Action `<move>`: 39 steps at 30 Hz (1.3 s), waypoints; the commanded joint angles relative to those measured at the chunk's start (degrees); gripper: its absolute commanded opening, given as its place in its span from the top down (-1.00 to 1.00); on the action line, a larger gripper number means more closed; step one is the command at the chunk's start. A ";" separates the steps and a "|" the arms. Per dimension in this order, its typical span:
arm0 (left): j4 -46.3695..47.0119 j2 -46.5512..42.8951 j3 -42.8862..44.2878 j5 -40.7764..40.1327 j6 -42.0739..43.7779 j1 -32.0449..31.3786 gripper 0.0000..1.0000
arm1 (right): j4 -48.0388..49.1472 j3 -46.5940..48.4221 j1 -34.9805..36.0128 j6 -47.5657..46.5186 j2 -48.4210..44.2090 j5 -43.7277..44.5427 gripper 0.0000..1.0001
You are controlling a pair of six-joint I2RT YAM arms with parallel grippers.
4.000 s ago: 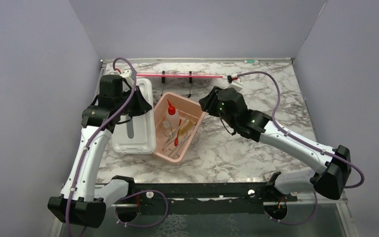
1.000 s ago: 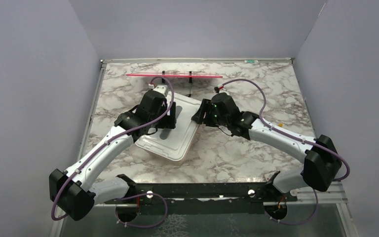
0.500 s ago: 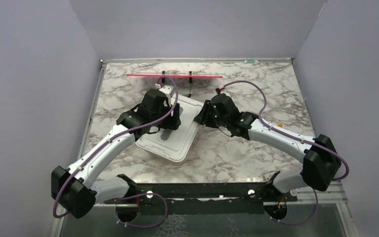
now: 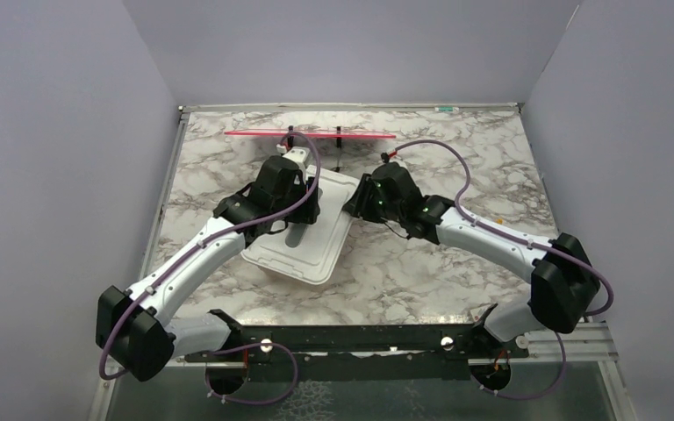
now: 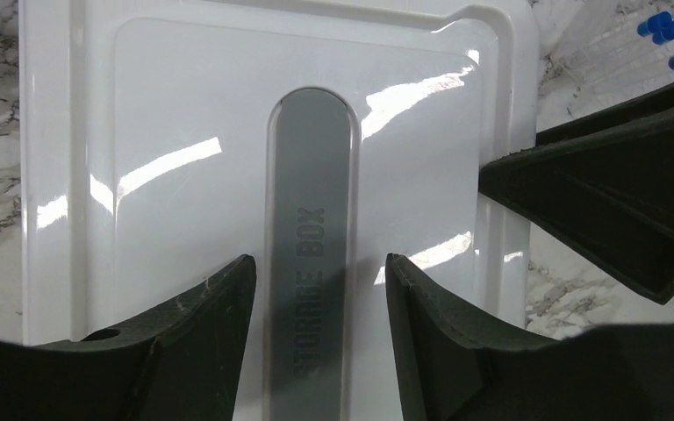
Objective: Organize the chemistry lab equipment
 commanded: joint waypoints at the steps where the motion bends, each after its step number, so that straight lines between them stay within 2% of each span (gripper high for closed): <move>1: -4.47 4.54 -4.44 -2.44 -2.56 0.50 -0.14 | -2.63 -0.53 0.01 -3.80 7.52 -0.01 0.11; 4: -2.50 5.33 -5.15 -1.65 -3.36 1.77 -0.06 | -1.57 1.49 0.01 -5.35 8.69 -0.36 0.11; 9: -0.36 4.66 -3.01 -0.11 -3.95 2.95 -0.04 | -0.54 5.70 0.01 -9.19 8.29 0.69 0.11; 12: -0.58 0.56 0.40 -2.49 -3.41 3.17 -0.29 | -2.87 8.68 0.01 -12.29 4.47 2.32 -0.06; 15: -1.69 -2.64 2.45 -5.29 -2.67 3.30 -0.46 | -3.86 8.62 -0.04 -14.17 0.24 2.43 -0.26; 19: -3.85 -7.61 4.74 -8.13 -0.76 3.30 -0.68 | -6.75 7.11 0.01 -16.52 -6.93 4.75 -0.37; 24: -9.15 -14.13 7.13 -16.49 -0.23 3.30 -0.96 | -15.13 4.20 0.01 -18.51 -16.33 16.15 -0.38; 32: -18.70 -25.71 11.65 -30.22 -0.37 3.30 -0.98 | -34.00 5.48 0.01 -14.89 -32.65 35.83 -0.40; 35: -22.99 -27.75 14.47 -35.74 -0.67 3.30 -0.97 | -37.08 6.14 0.01 -16.18 -40.16 38.53 -0.49; 39: -24.64 -30.13 17.09 -36.55 -0.51 3.30 -0.98 | -41.68 8.69 0.01 -15.52 -45.97 40.98 -0.66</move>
